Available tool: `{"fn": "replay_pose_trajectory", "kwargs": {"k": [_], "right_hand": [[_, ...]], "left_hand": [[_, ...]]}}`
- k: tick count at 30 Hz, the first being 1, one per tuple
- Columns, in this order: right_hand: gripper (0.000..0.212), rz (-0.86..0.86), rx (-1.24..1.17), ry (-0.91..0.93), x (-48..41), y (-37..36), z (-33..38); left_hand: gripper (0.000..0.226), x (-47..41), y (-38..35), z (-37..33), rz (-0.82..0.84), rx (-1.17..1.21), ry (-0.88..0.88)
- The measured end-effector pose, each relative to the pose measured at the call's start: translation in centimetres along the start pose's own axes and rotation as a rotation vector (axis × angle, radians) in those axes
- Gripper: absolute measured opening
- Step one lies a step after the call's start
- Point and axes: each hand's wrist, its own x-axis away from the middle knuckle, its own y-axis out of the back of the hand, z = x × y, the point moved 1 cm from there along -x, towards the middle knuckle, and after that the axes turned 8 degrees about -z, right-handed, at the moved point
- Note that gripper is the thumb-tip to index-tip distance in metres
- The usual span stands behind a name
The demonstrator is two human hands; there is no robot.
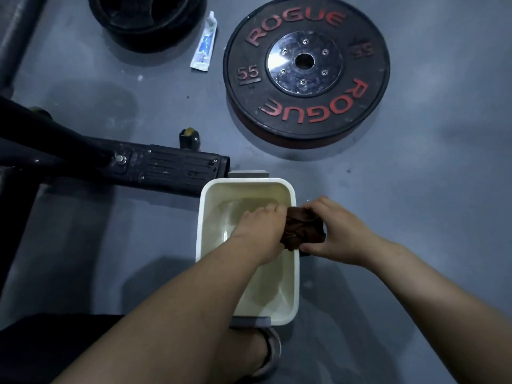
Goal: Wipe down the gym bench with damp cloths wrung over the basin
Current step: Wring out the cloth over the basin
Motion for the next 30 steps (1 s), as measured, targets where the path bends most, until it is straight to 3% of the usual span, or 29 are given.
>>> {"fn": "replay_pose_trajectory", "kwargs": {"k": [5,10,14,20,30], "right_hand": [[0.081,0.024,0.005,-0.012,0.3,0.1,0.5],[0.103,-0.007,0.085,0.020,0.4,2.0,2.1],[0.100,-0.064,0.097,0.107,0.6,4.4,4.2],[0.086,-0.095,0.057,0.298,1.1,7.9,11.2],[0.080,-0.090,0.064,0.726,2.6,11.3,29.1]], "left_hand": [[0.059,0.6,0.6,0.1,0.015,-0.087,0.015],[0.070,1.4,4.0,1.7,-0.104,-0.184,-0.086],[0.094,3.6,6.7,3.4,-0.127,-0.188,-0.083],[0.088,10.0,13.8,5.3,-0.217,-0.216,-0.031],[0.096,31.5,20.4,10.7,-0.596,-0.207,0.373]]}}
